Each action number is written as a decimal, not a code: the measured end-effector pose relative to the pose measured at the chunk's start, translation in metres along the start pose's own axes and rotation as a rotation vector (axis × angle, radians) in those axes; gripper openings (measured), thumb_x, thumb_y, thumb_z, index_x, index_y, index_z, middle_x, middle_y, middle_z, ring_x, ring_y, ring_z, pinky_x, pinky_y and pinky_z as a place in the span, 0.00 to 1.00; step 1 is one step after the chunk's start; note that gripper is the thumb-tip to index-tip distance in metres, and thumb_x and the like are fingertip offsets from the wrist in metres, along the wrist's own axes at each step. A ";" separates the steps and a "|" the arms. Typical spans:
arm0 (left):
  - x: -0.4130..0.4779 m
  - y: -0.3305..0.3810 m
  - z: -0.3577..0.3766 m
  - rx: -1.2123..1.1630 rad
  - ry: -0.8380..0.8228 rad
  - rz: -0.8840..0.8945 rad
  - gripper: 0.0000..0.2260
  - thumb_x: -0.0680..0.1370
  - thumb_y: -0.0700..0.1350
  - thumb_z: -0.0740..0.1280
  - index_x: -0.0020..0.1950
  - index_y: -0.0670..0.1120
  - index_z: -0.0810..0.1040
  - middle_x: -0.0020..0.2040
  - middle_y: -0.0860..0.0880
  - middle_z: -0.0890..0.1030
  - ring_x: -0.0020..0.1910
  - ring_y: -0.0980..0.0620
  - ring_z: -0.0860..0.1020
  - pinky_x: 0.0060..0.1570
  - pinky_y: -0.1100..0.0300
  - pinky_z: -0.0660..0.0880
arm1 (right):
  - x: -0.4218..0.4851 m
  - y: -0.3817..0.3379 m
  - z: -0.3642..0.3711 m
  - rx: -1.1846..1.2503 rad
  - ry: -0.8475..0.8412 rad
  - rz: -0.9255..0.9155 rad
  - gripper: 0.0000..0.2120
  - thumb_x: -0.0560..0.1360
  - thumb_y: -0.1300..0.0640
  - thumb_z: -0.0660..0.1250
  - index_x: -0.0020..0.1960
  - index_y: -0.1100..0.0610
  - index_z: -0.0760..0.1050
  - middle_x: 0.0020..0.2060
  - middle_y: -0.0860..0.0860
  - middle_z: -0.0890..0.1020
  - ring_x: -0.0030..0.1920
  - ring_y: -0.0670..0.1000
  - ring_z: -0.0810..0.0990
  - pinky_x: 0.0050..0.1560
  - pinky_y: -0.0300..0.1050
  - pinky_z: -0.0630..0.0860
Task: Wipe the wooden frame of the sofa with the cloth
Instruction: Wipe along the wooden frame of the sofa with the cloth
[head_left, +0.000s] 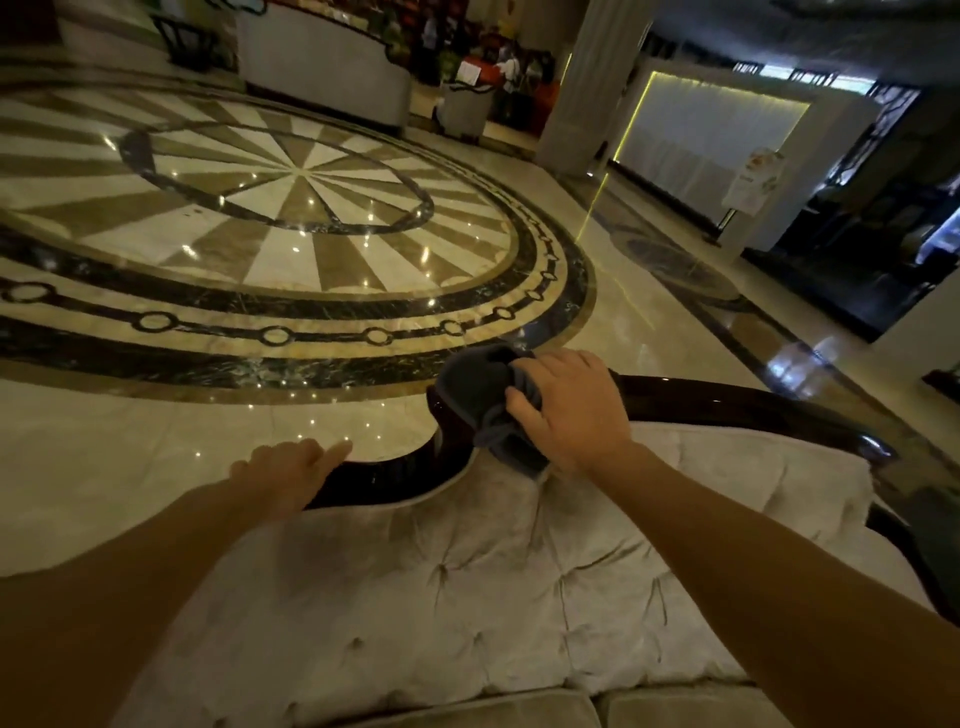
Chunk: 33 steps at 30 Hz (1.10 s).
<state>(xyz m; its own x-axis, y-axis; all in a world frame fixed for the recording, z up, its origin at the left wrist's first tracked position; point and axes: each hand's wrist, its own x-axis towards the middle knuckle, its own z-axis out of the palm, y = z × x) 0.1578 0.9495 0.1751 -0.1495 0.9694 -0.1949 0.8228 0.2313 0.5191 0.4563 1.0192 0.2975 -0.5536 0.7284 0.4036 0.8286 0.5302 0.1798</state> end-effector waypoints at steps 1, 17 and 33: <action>-0.003 0.024 -0.007 -0.167 0.058 0.031 0.24 0.78 0.64 0.49 0.59 0.49 0.75 0.59 0.43 0.78 0.57 0.44 0.74 0.58 0.48 0.69 | -0.001 0.005 -0.001 0.020 -0.006 -0.004 0.19 0.79 0.40 0.54 0.59 0.50 0.76 0.51 0.49 0.82 0.55 0.52 0.76 0.59 0.49 0.68; 0.001 0.345 0.035 0.313 0.325 0.124 0.13 0.81 0.53 0.49 0.49 0.52 0.72 0.50 0.45 0.79 0.52 0.41 0.76 0.56 0.44 0.70 | -0.052 0.188 -0.011 0.320 -0.002 0.013 0.23 0.76 0.36 0.53 0.66 0.42 0.74 0.57 0.46 0.80 0.58 0.51 0.76 0.55 0.51 0.68; 0.041 0.466 0.097 0.251 0.327 0.317 0.22 0.79 0.61 0.45 0.47 0.53 0.75 0.43 0.47 0.79 0.43 0.44 0.78 0.49 0.45 0.76 | -0.109 0.322 0.000 0.191 0.065 0.102 0.31 0.74 0.28 0.51 0.65 0.46 0.74 0.56 0.48 0.81 0.55 0.54 0.77 0.53 0.51 0.70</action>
<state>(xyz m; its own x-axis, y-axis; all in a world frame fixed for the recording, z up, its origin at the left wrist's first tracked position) 0.5886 1.0894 0.3283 -0.0017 0.9731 0.2305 0.9555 -0.0665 0.2875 0.7835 1.1105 0.3108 -0.4562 0.7559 0.4695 0.8458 0.5323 -0.0352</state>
